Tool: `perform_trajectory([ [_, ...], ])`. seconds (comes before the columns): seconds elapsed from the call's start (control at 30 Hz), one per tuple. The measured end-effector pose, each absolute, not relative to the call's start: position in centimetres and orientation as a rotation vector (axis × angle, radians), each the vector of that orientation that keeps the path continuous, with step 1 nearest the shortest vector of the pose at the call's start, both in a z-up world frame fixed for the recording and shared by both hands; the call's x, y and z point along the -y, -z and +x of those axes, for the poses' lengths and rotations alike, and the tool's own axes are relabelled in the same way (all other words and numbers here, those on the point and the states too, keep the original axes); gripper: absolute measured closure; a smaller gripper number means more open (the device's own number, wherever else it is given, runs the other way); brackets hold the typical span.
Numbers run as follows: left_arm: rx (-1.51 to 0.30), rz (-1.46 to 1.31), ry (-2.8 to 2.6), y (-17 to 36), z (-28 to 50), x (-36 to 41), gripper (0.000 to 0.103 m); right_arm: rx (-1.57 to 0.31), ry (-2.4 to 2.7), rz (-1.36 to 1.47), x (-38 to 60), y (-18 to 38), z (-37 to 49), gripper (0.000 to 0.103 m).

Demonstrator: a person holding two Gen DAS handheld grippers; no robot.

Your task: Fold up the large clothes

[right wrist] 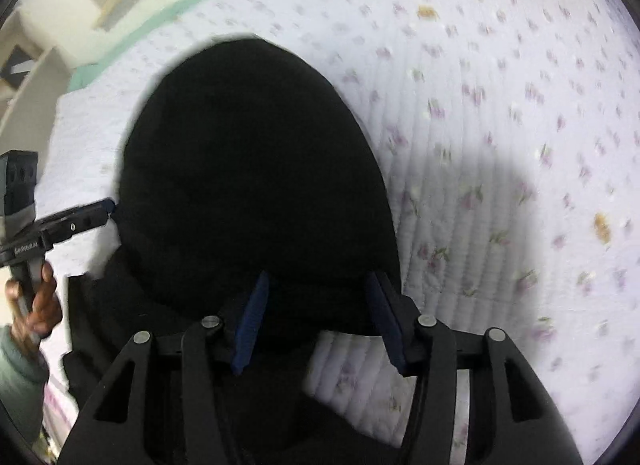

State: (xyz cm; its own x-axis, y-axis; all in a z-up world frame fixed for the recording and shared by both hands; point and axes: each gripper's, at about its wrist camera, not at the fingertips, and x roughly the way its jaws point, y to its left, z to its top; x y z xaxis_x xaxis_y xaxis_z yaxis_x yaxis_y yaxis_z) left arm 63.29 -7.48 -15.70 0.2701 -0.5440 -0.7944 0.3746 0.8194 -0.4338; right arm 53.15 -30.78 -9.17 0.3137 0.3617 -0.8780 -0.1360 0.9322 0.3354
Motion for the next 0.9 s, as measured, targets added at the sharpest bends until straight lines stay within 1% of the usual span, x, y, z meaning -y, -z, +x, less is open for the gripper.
perform_trajectory([
  [0.03, -1.126, -0.173, 0.638, 14.4, 63.5, 7.1, 0.038, -1.199, -0.350, 0.215, 30.9, 8.5, 53.2, 0.041],
  [0.07, -1.119, -0.175, 0.644, 13.6, 63.8, 6.7, 0.029, -1.182, -0.377, 0.218, 31.2, 7.6, 53.5, 0.038],
  [0.1, -1.109, -0.186, 0.654, 12.5, 64.5, 6.4, 0.019, -1.173, -0.393, 0.219, 31.5, 7.2, 53.9, 0.033],
  [0.17, -1.101, -0.209, 0.678, 11.7, 66.0, 6.0, 0.019, -1.157, -0.394, 0.199, 31.8, 6.5, 55.6, 0.029],
  [0.23, -1.160, -0.226, 0.688, 12.7, 68.5, 6.0, 0.019, -1.164, -0.392, 0.197, 32.0, 7.1, 58.0, 0.029],
  [0.37, -1.297, -0.305, 0.681, 17.2, 72.7, 6.1, 0.019, -1.210, -0.430, 0.327, 33.1, 9.6, 62.4, 0.029],
  [0.5, -1.368, -0.402, 0.741, 20.3, 74.1, 7.7, 0.019, -1.259, -0.487, 0.416, 32.6, 12.3, 65.1, 0.029],
  [0.57, -1.412, -0.423, 0.769, 21.6, 74.6, 9.1, 0.019, -1.274, -0.491, 0.415, 32.0, 13.3, 66.0, 0.028],
  [0.6, -1.432, -0.421, 0.768, 22.3, 74.4, 9.5, 0.019, -1.275, -0.512, 0.417, 31.3, 13.8, 66.3, 0.038],
  [0.67, -1.413, -0.392, 0.746, 22.4, 74.2, 9.9, 0.022, -1.276, -0.564, 0.403, 30.5, 13.8, 66.6, 0.066],
  [0.7, -1.382, -0.369, 0.756, 21.7, 73.6, 10.0, 0.042, -1.269, -0.583, 0.362, 29.6, 13.4, 66.3, 0.071],
  [0.73, -1.361, -0.342, 0.776, 20.9, 72.7, 10.0, 0.059, -1.244, -0.588, 0.304, 29.0, 12.5, 65.7, 0.074],
  [0.77, -1.339, -0.315, 0.794, 20.0, 71.9, 10.1, 0.064, -1.225, -0.602, 0.268, 28.5, 11.6, 65.0, 0.080],
  [0.8, -1.310, -0.279, 0.808, 18.9, 70.9, 9.9, 0.067, -1.204, -0.613, 0.239, 28.3, 10.6, 64.4, 0.083],
  [0.9, -1.231, -0.210, 0.863, 14.7, 67.1, 8.8, 0.070, -1.113, -0.628, 0.146, 27.3, 6.5, 60.0, 0.083],
])
